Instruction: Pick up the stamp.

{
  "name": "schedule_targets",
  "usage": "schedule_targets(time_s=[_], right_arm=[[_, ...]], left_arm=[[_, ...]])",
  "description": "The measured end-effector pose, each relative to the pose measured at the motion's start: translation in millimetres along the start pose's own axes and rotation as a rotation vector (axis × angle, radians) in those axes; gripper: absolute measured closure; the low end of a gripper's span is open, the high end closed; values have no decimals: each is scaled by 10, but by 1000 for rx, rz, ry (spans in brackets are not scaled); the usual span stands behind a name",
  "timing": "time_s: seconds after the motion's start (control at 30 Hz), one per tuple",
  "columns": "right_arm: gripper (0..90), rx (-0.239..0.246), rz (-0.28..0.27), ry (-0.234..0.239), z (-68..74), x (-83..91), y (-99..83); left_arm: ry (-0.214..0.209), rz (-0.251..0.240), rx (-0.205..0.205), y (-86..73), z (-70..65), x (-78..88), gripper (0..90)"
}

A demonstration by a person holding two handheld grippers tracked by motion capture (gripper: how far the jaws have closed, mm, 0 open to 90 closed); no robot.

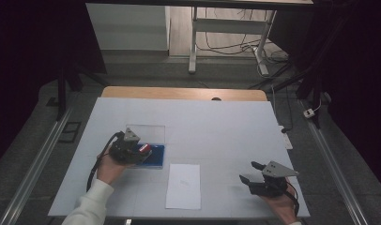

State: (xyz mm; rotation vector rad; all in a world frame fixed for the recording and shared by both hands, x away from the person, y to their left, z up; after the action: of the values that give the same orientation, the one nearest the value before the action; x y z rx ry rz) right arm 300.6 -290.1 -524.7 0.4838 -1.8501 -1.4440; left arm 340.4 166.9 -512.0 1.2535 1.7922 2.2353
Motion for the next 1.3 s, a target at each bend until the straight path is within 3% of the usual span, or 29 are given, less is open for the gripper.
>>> schedule_targets(time_s=[0.5, 0.73, 1.3], right_arm=[[288, 0, 4, -6, -8, 5, -17], [289, -1, 4, -6, -7, 2, -20], [294, 4, 8, -9, -8, 16, -23]], left_arm=[[1, 3, -18, -32, -13, -65, 592], [-25, 6, -25, -36, -26, -72, 678], [-28, 10, -15, -32, -29, -69, 702]])
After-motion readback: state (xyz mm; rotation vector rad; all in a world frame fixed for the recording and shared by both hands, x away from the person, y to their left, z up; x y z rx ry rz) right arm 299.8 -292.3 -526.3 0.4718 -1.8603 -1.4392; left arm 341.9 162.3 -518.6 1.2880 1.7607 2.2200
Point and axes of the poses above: each handheld gripper's, and its own axes: x roughly backward along the jaws, y roughly out of its top, z roughly to its left, the point moved 3 cm from there along -x, roughly forward along the jaws, and after that the axes turned 14 degrees about -z, right-handed, at the moved point
